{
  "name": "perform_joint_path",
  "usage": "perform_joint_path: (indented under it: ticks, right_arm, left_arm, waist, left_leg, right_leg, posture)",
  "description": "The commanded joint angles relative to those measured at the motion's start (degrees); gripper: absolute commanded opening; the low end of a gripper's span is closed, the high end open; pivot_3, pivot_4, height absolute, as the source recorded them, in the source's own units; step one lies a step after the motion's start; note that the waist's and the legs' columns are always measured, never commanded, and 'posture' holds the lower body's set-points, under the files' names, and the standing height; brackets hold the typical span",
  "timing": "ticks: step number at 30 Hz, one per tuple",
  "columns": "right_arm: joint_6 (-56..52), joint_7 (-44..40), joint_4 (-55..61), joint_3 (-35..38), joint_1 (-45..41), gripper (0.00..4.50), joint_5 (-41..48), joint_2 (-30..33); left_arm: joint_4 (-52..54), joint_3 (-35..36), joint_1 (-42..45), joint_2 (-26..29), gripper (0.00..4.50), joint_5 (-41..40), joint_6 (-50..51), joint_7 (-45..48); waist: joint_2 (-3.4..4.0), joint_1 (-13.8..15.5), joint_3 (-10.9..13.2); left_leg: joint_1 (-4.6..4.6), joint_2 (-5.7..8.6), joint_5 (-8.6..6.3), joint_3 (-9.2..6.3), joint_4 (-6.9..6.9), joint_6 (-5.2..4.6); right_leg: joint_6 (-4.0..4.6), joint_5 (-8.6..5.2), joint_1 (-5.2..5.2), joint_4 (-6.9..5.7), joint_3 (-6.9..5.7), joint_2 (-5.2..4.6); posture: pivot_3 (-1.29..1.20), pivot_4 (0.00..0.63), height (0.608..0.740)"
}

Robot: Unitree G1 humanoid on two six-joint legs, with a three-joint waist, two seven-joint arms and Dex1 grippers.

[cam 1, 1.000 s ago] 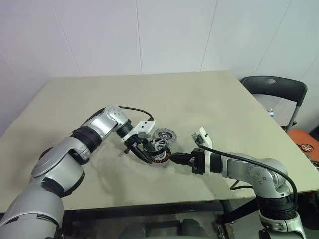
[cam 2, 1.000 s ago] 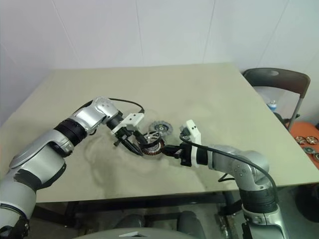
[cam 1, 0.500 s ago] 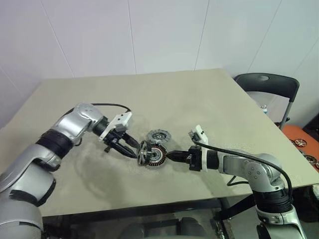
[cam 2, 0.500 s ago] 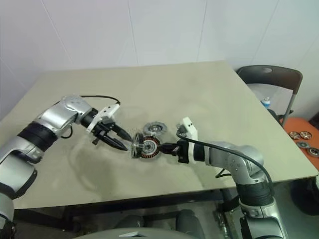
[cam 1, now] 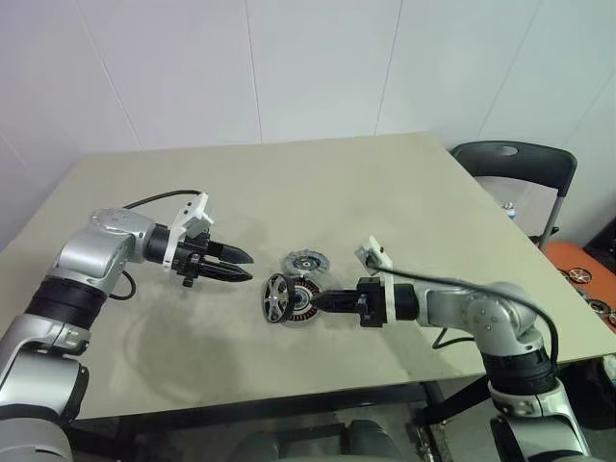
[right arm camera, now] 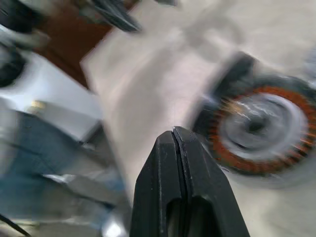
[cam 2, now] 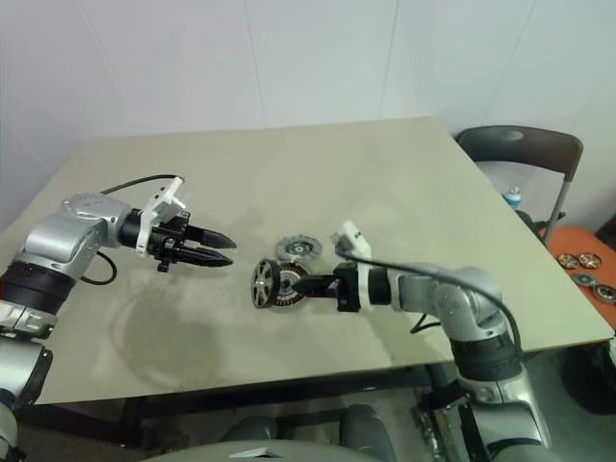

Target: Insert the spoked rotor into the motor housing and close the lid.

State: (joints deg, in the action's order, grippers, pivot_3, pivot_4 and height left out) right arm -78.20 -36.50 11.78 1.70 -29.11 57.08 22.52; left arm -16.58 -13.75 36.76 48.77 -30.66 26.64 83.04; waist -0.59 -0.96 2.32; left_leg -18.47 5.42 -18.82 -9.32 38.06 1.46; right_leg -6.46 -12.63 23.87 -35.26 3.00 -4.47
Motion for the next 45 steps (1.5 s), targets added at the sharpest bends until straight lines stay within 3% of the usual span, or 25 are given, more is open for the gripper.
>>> perform_joint_path:
  ticks: [1,5,8,13,18,28,33,38,45]
  right_arm:
    - [-2.35,1.45,0.54,2.51,-3.81,0.00,2.85,-0.19]
    - [6.80,1.28,5.41,-7.12,-3.99,0.00,-7.81,3.24]
    - [31.26,-5.10,9.55,-25.54,-1.85,0.94,-30.94,14.27]
    - [49.56,-11.28,4.10,-31.45,-4.53,2.53,-43.97,17.47]
    - [72.25,-9.69,-6.25,-32.56,-7.94,2.53,-57.85,15.89]
    - [105.80,-5.63,-18.49,-32.02,-12.92,2.53,-73.38,13.73]
    - [124.80,0.81,-25.77,-32.46,-15.09,2.53,-81.09,12.96]
    - [135.65,3.13,-32.15,-34.20,-16.25,2.53,-85.75,11.61]
    - [138.23,3.19,-37.22,-35.83,-17.90,2.53,-88.57,7.30]
  left_arm:
    - [5.22,6.14,-2.80,-0.09,2.05,-3.13,5.09,-3.27]
    - [11.39,11.03,-9.91,-0.95,2.05,-7.17,13.47,-8.58]
    - [16.44,14.51,-16.87,-2.39,2.09,-8.88,16.12,-13.29]
    - [22.03,18.12,-23.53,-2.93,2.09,-8.60,13.94,-16.09]
    - [21.73,19.52,-24.10,-3.32,2.09,-8.40,14.52,-17.37]
    - [20.75,20.83,-23.02,-5.38,2.09,-8.07,14.25,-20.19]
    - [20.52,21.84,-23.17,-5.20,2.09,-8.43,14.30,-20.38]
    - [21.58,22.45,-24.40,-5.24,2.09,-8.47,14.51,-20.98]
    - [22.85,23.19,-25.96,-5.29,2.09,-8.20,14.43,-22.09]
  waist:
    - [0.00,0.24,0.00]
    - [0.01,0.24,0.00]
    - [0.00,0.19,0.00]
    - [-0.02,0.13,0.01]
    - [0.01,0.41,0.02]
    - [-0.01,0.27,0.01]
    - [-0.01,0.19,0.02]
    - [-0.01,-0.02,0.01]
    - [0.00,-0.08,0.02]
  left_leg:
    - [0.00,-0.01,0.00,0.00,0.00,0.00]
    - [-0.09,0.01,-0.01,0.00,-0.07,0.01]
    - [-0.23,0.07,-0.02,0.14,-0.07,0.01]
    - [-0.30,-0.01,-0.01,0.32,-0.05,0.04]
    - [0.04,-0.06,0.03,0.43,-0.04,0.10]
    - [-0.01,-0.06,0.02,0.44,-0.15,0.11]
    - [0.01,-0.06,0.02,0.45,-0.16,0.12]
    - [0.04,-0.06,0.02,0.48,-0.16,0.12]
    - [0.06,-0.07,0.03,0.48,-0.16,0.13]
  right_leg:
    - [0.00,0.00,0.01,0.00,0.00,0.01]
    - [0.00,0.00,0.10,0.02,-0.02,-0.02]
    - [-0.03,-0.01,0.31,0.05,0.03,-0.08]
    - [0.00,0.00,0.43,0.04,0.04,-0.10]
    - [0.08,0.05,0.08,0.05,0.03,-0.06]
    - [0.10,0.07,0.23,0.07,0.05,-0.07]
    - [0.11,0.06,0.22,0.04,0.05,-0.04]
    - [0.12,0.07,0.22,0.03,0.10,-0.02]
    - [0.15,0.08,0.23,-0.01,0.14,0.01]
  posture:
    - [0.00,0.000,0.740]
    - [0.00,0.000,0.740]
    - [0.00,0.000,0.740]
    - [0.00,0.000,0.740]
    - [0.00,0.000,0.740]
    - [0.00,0.000,0.740]
    - [0.00,0.000,0.740]
    - [0.00,0.000,0.740]
    - [0.00,0.000,0.740]
